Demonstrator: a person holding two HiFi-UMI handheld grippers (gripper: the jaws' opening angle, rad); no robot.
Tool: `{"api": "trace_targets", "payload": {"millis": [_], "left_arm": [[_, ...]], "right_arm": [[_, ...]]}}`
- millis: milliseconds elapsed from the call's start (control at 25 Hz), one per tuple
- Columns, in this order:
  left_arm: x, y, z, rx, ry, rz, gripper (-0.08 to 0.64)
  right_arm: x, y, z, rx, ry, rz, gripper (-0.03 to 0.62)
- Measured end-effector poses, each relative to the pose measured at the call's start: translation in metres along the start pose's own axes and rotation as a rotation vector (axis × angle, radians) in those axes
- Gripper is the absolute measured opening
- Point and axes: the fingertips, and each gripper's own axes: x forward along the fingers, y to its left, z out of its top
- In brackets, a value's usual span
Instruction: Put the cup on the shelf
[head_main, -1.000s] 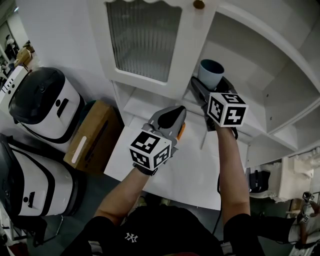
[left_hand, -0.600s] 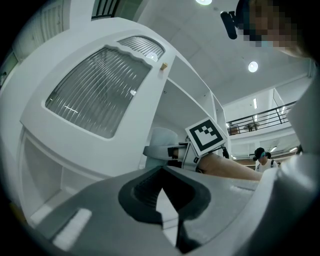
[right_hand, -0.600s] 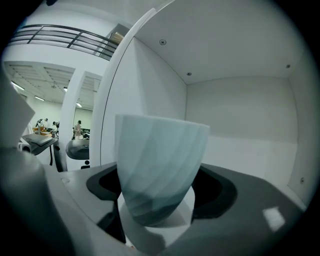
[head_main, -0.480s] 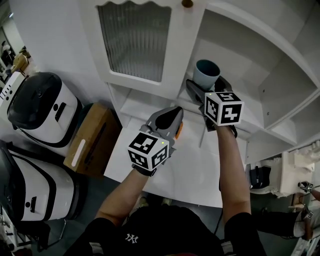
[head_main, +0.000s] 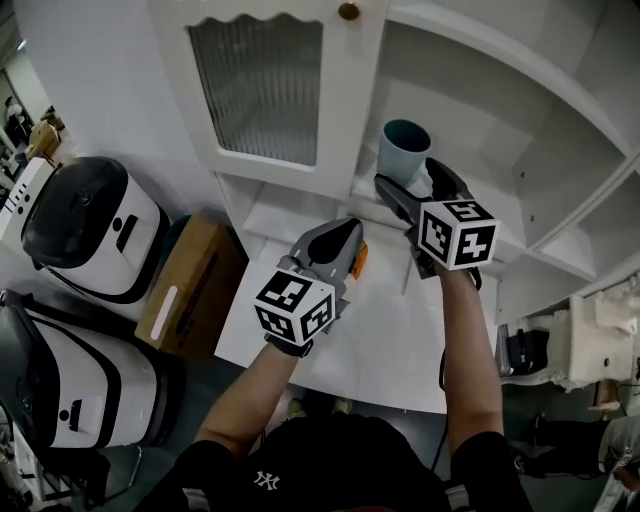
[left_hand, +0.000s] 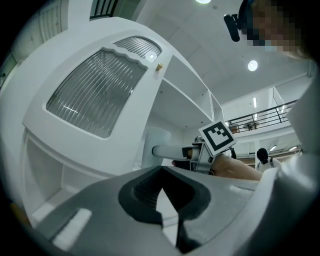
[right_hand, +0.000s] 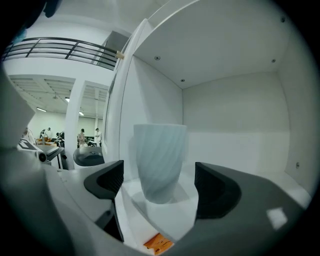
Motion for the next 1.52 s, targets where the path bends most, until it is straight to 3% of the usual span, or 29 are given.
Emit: {"api": "trace_targets", "payload": {"millis": [280, 1080, 1320, 1520], "left_arm": [[-0.011, -0.015, -0.002, 0.005, 0.011, -0.009, 0.0], [-0.066, -0.066, -0.011, 0.007, 0.045, -0.07, 0.0], [-0.085, -0.076, -0.006, 0.01, 0.04, -0.082, 0.0], [-0.095, -0.083, -0.004, 0.004, 0.041, -0.094, 0.0]], "right_arm": [[-0.043, 0.02, -0.006, 0.035, -0.057, 0.017, 0.409], [-0.137, 0.092, -0.054, 0.155, -0.159, 0.041, 0.07], [-0.154, 0.119, -0.062, 0.171, -0.184, 0.06, 0.023], [-0.161, 0.137, -0.068, 0.174, -0.183, 0.071, 0.021]]}}
